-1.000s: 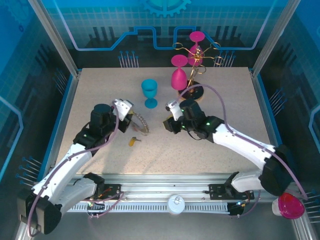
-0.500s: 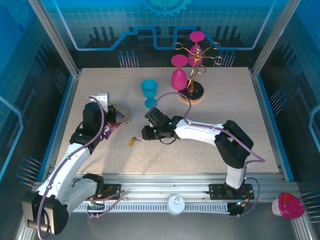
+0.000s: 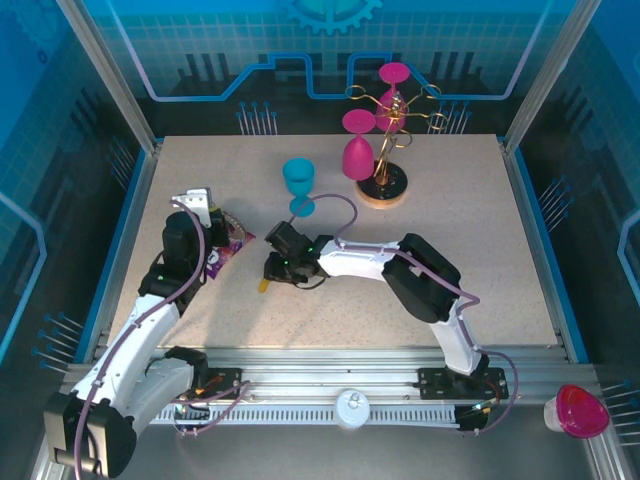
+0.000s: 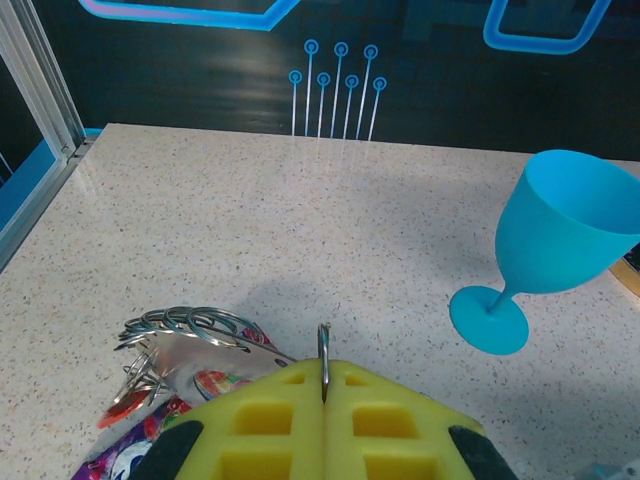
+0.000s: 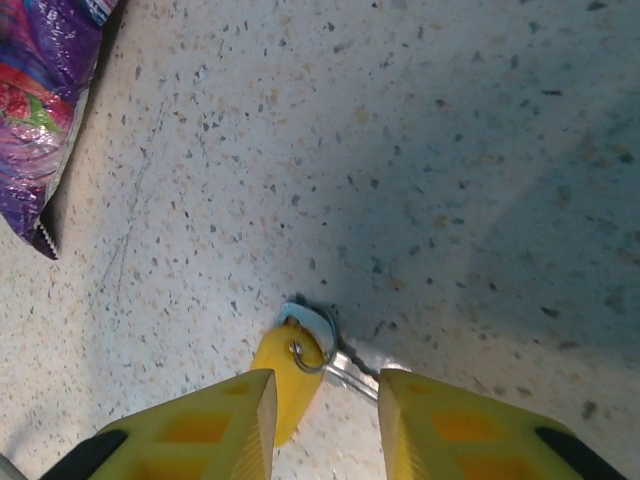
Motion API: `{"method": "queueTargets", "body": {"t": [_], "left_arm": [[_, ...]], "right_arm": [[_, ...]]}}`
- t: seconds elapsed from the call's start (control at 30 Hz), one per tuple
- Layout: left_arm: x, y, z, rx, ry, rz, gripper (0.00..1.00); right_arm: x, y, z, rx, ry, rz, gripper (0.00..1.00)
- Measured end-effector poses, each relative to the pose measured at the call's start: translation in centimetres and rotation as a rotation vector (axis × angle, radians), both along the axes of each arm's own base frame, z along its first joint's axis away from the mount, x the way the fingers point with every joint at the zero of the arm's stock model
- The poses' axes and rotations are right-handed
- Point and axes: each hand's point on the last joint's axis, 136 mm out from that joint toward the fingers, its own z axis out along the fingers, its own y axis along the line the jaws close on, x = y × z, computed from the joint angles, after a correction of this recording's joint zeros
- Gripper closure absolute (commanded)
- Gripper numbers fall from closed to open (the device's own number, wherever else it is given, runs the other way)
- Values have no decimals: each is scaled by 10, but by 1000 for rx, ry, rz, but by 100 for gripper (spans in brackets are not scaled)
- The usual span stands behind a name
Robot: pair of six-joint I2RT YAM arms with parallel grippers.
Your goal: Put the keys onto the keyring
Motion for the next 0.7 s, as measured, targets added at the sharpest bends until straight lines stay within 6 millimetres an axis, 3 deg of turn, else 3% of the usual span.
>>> {"method": "queueTargets", "body": {"t": [0.6,0.7], "left_arm": [[-2,0,5,-3,-20,0,100],[-2,0,7,-4,-27,0,100]], "right_arm": [[5,17,-6,-30,26,-13,73],[4,21,-4,-39,22,-8,79]]}}
